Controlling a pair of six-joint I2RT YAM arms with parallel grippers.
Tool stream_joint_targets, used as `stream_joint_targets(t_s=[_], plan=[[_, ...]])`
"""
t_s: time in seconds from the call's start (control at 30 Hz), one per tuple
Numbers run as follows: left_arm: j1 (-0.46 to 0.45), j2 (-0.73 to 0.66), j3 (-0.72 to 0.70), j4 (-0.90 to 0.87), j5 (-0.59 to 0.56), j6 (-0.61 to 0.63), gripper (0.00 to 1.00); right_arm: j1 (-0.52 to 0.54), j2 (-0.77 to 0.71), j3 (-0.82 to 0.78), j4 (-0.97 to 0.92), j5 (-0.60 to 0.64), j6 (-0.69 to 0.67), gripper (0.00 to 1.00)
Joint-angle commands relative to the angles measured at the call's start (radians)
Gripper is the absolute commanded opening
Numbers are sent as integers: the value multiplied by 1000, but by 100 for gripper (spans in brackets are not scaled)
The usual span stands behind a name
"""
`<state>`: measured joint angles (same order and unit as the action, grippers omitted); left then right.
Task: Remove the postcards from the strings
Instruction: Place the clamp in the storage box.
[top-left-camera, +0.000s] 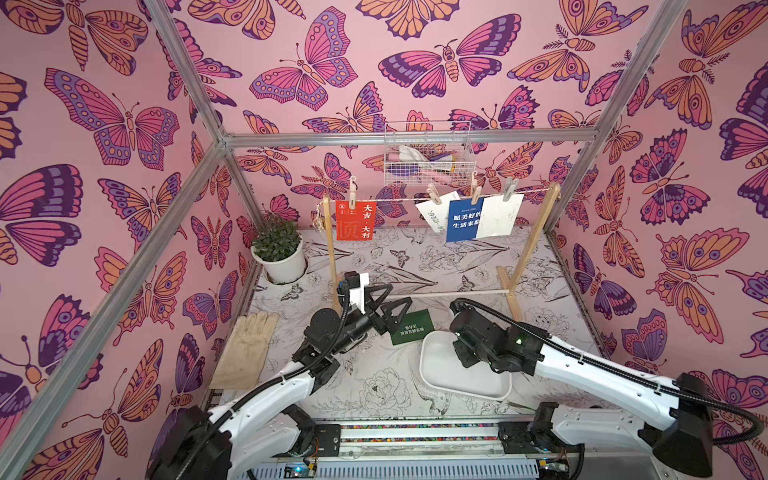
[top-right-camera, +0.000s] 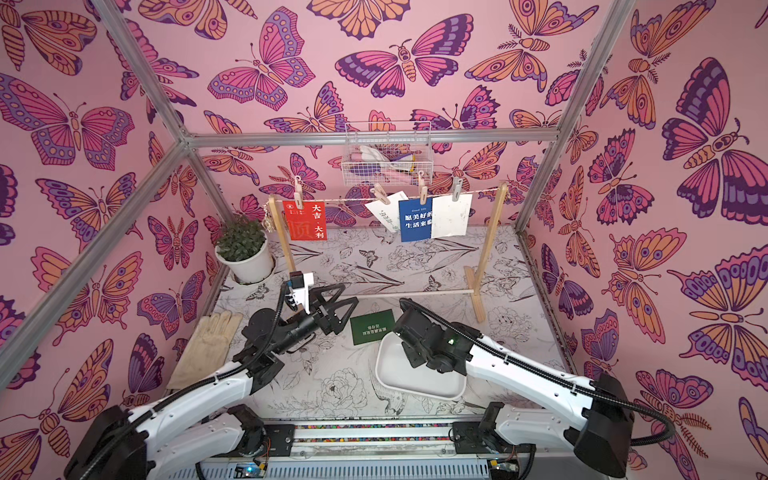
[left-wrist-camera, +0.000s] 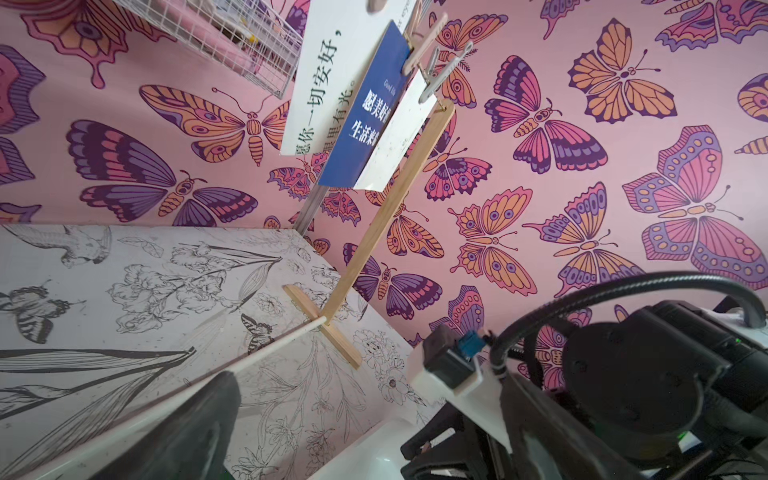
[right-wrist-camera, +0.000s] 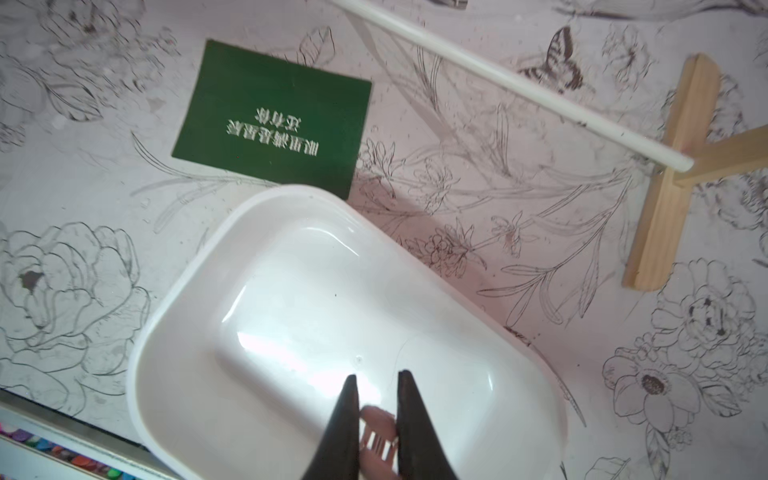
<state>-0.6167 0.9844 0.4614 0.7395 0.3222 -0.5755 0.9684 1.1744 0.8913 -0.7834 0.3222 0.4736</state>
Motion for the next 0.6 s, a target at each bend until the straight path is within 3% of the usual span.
stream_joint_targets(t_s=[0.0, 0.1, 0.33, 0.57], plan=[[-4, -47, 36, -237, -52, 78, 100, -9, 36, -28, 37, -43, 59, 0], [-5, -55, 52, -264, -49, 95, 100, -20, 83, -55, 71, -64, 59, 4], [-3, -17, 65, -256, -35, 98, 100, -58, 186, -35, 62, -77, 29, 44], [5, -23, 102, -351, -63, 65, 100, -59, 167, 91, -47, -13, -19, 64]])
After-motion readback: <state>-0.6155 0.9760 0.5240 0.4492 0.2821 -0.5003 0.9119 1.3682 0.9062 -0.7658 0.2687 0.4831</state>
